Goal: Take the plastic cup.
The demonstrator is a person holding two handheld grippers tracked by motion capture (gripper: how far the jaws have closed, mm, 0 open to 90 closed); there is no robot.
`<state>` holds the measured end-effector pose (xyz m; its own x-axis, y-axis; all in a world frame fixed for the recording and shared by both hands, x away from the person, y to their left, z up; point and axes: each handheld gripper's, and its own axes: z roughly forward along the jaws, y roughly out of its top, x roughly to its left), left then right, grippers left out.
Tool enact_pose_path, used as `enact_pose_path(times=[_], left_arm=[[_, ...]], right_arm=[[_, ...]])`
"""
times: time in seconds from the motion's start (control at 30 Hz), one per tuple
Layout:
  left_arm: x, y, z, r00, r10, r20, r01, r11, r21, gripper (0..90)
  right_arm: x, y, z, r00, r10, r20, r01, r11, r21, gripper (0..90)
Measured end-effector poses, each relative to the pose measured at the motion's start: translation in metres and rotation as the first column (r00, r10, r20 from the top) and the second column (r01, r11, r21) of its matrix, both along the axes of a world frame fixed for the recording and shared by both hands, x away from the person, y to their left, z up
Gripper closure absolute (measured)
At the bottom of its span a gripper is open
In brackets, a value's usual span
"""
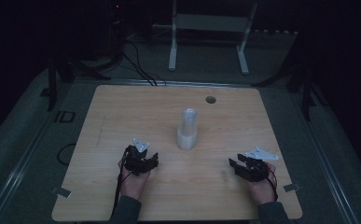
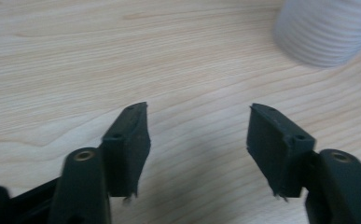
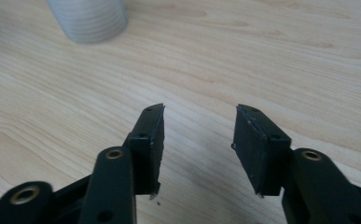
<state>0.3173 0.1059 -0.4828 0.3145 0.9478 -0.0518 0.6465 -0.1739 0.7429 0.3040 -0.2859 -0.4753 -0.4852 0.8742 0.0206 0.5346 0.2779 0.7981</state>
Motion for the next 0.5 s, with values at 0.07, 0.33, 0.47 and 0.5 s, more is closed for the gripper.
enact_pose_path(times=[0.07,0.33,0.47,0.5], left_arm=[[0.001,0.0,0.001,0.9996,-0.029,-0.005,0.028,0.9989,-0.037,42.6],[0.003,-0.003,0.014,0.9938,-0.109,0.018,0.11,0.9928,-0.046,48.5],[0.005,-0.007,0.022,0.9865,-0.16,0.034,0.161,0.9859,-0.044,51.5],[0.006,-0.008,0.024,0.9844,-0.172,0.039,0.173,0.9837,-0.048,51.1]], right_arm=[[0.001,0.0,0.003,1.0,-0.001,0.0,0.001,1.0,0.001,54.3],[0.004,0.01,0.019,0.9996,0.024,0.013,-0.023,0.9996,-0.017,49.4],[0.007,0.017,0.03,0.9986,0.044,0.03,-0.044,0.9989,-0.016,50.5],[0.007,0.018,0.033,0.9982,0.048,0.035,-0.048,0.9988,-0.014,51.1]])
